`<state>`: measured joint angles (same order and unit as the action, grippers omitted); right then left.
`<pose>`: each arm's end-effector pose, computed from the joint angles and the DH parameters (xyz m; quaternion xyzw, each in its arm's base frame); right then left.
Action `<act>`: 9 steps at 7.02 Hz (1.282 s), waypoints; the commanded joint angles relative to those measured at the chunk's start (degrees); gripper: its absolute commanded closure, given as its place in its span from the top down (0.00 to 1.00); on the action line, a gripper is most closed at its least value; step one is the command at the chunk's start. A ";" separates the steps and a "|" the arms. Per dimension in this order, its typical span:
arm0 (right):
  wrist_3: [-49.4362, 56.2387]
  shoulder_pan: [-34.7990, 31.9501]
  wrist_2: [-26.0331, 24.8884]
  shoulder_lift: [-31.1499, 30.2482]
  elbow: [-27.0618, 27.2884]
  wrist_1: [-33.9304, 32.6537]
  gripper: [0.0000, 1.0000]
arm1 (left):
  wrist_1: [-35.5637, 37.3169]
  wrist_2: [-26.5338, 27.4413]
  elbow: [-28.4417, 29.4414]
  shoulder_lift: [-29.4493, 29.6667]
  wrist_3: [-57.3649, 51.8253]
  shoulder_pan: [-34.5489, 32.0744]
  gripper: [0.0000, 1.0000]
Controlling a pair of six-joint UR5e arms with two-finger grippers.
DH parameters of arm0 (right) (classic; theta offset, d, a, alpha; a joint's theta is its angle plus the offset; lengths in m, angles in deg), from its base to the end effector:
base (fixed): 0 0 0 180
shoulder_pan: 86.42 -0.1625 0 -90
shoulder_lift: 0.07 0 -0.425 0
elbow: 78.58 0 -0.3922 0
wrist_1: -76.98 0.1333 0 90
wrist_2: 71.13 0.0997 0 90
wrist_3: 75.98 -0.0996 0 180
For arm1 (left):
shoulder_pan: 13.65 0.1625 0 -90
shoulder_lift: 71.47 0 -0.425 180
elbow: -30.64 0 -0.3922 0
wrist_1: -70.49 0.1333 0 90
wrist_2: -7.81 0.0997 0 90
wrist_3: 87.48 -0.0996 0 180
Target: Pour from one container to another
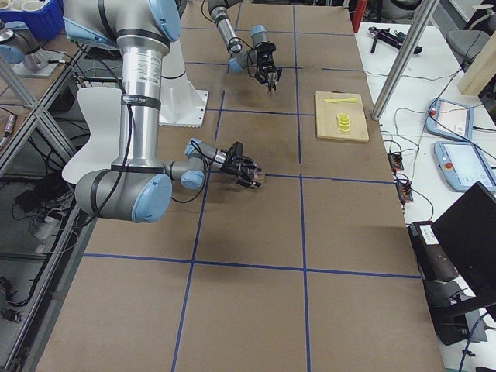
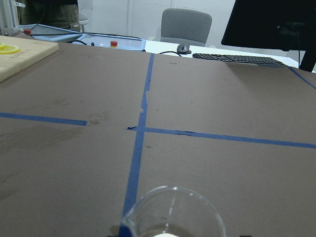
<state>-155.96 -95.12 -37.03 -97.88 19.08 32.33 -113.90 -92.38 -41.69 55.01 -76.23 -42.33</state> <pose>-0.4066 -0.2805 0.5532 0.4822 -0.2646 0.1707 0.8175 0.5365 -0.4253 0.2475 0.6414 0.5315 0.2992 0.4654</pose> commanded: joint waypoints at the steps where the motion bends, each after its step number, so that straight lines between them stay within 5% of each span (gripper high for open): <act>1: 0.00 0.01 0.00 0.08 0.08 0.09 0.40 | 0.00 0.00 0.00 0.00 0.00 0.03 0.00; 2: 0.00 -0.08 0.00 0.08 0.16 0.09 0.40 | 0.00 0.00 0.00 -0.09 0.00 0.03 0.00; 3: 0.00 -0.08 0.00 0.17 0.25 0.09 0.26 | 0.00 0.00 0.00 -0.09 0.00 0.03 0.00; 4: 0.52 -0.08 -1.13 0.08 0.25 0.09 0.00 | 0.00 0.00 -0.09 -0.35 0.00 0.03 0.00; 7: 1.75 -0.34 -1.67 0.61 0.69 0.18 0.00 | 0.00 0.35 -0.09 -0.44 0.00 0.03 0.00; 9: 5.41 -1.22 -3.07 0.61 0.52 7.59 0.00 | 0.00 0.35 -0.09 -0.44 0.00 0.03 0.00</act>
<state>-153.36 -95.69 -39.50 -97.26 19.66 35.11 -113.90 -92.04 -41.78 54.57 -76.23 -42.30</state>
